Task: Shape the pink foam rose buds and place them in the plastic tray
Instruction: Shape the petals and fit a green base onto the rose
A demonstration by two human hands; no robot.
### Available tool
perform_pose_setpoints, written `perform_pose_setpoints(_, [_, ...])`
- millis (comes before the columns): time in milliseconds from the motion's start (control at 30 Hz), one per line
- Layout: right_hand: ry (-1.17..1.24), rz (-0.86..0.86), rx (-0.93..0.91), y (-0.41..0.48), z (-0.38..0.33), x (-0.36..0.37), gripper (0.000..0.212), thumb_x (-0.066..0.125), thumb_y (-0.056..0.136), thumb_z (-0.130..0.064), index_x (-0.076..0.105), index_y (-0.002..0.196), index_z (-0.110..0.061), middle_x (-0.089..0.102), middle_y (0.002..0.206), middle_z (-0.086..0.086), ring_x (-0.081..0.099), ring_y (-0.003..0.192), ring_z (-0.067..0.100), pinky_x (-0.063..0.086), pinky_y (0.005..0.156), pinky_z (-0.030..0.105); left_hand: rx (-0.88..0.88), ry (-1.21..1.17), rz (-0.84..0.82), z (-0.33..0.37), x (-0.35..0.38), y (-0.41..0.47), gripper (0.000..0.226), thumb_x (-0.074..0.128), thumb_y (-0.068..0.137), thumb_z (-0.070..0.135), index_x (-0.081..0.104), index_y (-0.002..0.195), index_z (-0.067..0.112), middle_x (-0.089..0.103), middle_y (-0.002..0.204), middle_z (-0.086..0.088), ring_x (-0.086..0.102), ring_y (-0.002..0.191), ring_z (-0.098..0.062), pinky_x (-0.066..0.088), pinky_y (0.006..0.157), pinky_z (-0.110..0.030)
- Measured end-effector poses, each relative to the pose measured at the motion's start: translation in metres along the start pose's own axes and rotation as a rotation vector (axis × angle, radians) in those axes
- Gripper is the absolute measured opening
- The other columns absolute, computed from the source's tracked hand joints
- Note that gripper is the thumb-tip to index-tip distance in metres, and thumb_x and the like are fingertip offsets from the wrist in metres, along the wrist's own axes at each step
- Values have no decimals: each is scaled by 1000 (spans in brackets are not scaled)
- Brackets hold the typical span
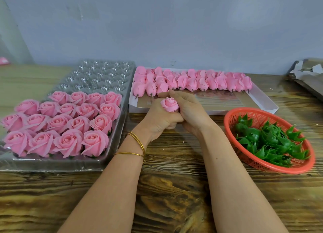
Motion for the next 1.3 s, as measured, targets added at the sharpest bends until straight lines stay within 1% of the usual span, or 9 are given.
perform_pose_setpoints(200, [118,81,-64,2,-6,-11,24,50,101,-14,69,87,-7,73,81,6,69,74,15,58,67,28,-21,-4,23,-3,-1,1,42,51,72,-27,45,54,11,33,41,3,29,32,-8,22,38,-13])
perform_pose_setpoints(300, [211,74,-121,2,-14,-12,23,56,96,-18,70,84,-4,73,85,8,68,81,18,57,79,33,-32,7,17,-5,-1,2,52,52,73,-26,55,47,19,35,40,6,28,32,-7,23,38,-12])
perform_pose_setpoints(367, [196,55,-150,1,-18,-10,24,59,93,-21,71,81,-3,74,84,6,69,80,15,58,76,29,-44,22,8,-7,-1,2,54,52,73,-26,58,45,20,38,39,6,30,31,-6,24,38,-12])
perform_pose_setpoints(500, [93,4,-190,-3,-18,0,14,65,89,-10,73,80,-3,74,77,6,68,74,11,57,70,22,-32,48,21,-8,-3,3,27,54,72,-25,53,73,2,34,41,4,31,32,-6,23,37,-13])
perform_pose_setpoints(600, [17,-7,-199,-3,-16,3,8,67,86,-2,75,85,-3,74,76,3,66,75,10,55,73,21,-23,63,41,-7,-4,3,31,54,74,-24,55,94,0,33,40,7,31,33,-4,24,37,-13])
perform_pose_setpoints(733, [-40,13,-215,-2,-15,3,19,68,84,3,71,103,4,73,82,8,66,79,11,54,75,18,-13,102,53,-5,-5,3,31,55,74,-21,48,71,9,31,41,10,28,34,-3,22,38,-12])
perform_pose_setpoints(1000, [-89,-47,-217,-3,-15,8,22,68,82,7,72,101,-2,74,78,-1,67,78,3,52,74,15,-12,112,152,-6,-13,4,22,51,75,-16,54,80,6,37,48,5,36,37,-4,26,37,-13])
perform_pose_setpoints(1167, [-97,-114,-147,-2,-7,15,17,65,88,-1,72,100,-11,73,91,-2,67,88,1,52,79,16,35,135,243,-1,-17,2,7,55,63,13,55,66,20,53,44,16,52,43,3,35,37,-13])
perform_pose_setpoints(1300, [-78,-174,-64,-2,3,20,24,64,91,-14,68,114,-20,70,115,4,63,114,12,48,103,34,62,143,366,-3,-28,6,11,55,75,18,53,68,25,60,51,17,60,56,5,48,58,-20])
Point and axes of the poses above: each hand's wrist, its own y-axis towards the middle knuckle, its own x-axis out of the palm, z = x × y, the point moved 10 cm from there along y, towards the middle knuckle
